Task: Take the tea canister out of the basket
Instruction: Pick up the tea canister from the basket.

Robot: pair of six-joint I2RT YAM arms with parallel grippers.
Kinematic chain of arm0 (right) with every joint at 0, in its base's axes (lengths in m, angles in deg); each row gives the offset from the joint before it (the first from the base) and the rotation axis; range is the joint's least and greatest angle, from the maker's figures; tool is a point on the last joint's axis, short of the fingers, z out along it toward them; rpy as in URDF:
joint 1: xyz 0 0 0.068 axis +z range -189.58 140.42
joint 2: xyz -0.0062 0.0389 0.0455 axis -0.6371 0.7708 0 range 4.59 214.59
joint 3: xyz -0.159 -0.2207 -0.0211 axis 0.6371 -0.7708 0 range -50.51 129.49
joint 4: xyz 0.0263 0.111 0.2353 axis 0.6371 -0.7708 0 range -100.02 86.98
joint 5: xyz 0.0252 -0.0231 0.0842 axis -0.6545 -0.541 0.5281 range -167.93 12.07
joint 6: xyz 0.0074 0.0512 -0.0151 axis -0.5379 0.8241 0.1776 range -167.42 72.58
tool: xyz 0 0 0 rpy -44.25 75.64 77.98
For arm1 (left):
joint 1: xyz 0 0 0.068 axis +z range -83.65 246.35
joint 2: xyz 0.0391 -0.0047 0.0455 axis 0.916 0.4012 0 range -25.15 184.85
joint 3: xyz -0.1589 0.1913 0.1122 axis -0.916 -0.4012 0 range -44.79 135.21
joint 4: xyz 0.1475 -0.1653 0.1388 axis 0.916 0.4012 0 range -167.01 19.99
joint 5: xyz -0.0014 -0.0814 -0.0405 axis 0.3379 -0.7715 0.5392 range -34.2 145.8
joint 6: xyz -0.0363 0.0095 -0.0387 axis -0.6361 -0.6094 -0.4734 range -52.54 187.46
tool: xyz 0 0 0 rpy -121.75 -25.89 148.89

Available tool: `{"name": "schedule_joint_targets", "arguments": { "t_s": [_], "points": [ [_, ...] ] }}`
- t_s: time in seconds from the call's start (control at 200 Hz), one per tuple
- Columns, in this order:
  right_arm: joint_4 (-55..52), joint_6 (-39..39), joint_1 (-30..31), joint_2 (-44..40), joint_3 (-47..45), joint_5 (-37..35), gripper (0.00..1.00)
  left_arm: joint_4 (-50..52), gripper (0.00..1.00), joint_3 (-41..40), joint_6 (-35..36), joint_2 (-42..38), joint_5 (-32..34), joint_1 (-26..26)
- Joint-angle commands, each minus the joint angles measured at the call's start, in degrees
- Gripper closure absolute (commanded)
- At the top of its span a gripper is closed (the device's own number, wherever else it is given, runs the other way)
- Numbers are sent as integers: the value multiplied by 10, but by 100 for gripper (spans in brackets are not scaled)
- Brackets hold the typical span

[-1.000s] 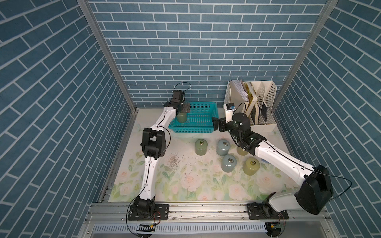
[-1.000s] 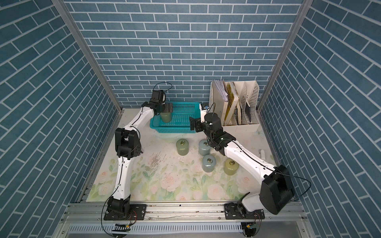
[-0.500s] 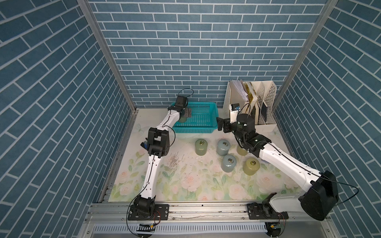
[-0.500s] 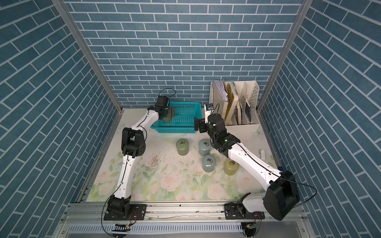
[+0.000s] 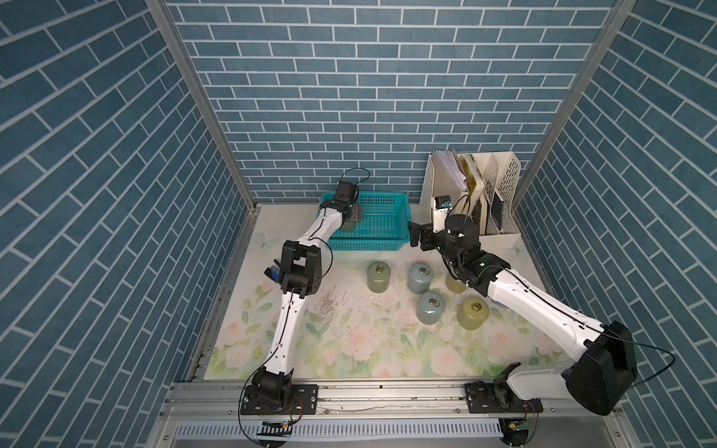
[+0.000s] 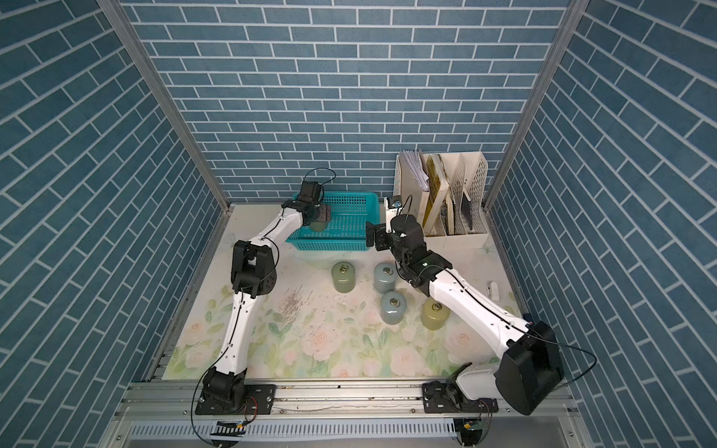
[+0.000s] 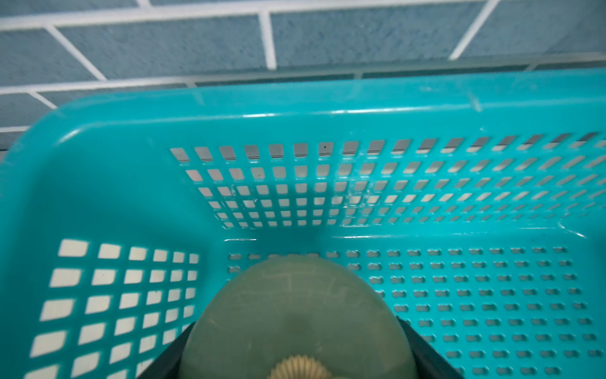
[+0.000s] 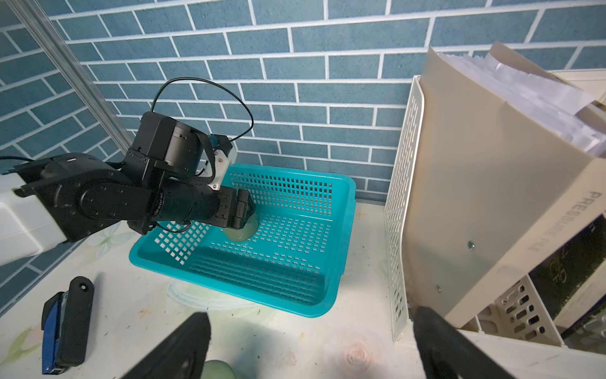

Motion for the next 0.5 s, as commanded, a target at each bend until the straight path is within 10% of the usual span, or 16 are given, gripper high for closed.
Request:
{"name": "schedule_joint_targets", "arguments": {
  "t_s": [0.0, 0.495],
  "points": [
    [-1, -5, -2, -2, 1, -10, 0, 5, 88, -5, 8, -68, -4, -15],
    [-32, -34, -25, -62, 31, 8, 0, 43, 87, -141, 13, -387, 35, -131]
  ]
}}
